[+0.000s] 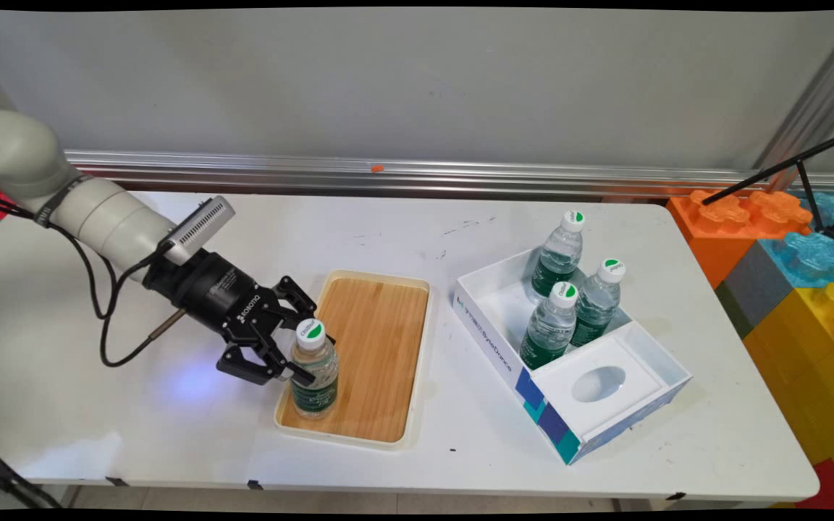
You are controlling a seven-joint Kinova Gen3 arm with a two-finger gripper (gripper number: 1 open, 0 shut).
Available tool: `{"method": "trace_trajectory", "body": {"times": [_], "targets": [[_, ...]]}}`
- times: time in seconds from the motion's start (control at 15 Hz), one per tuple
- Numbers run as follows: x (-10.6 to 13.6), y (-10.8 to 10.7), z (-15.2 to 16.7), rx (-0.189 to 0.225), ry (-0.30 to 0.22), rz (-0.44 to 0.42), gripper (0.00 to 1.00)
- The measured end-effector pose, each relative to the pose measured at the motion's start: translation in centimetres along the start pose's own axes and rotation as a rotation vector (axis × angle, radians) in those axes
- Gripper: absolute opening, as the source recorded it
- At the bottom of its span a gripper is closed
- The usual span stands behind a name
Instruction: Place the picked object on the tray
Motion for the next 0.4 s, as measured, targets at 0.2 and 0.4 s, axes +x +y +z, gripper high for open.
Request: {"method": "trace_trajectory", "body": {"times": [0.2,0.4], "targets": [[-0.26,0.25,0.20,0.006,0.000,0.002,1.00],[-0.22,0.25,0.22,0.018,0.000,0.000,1.00]]}}
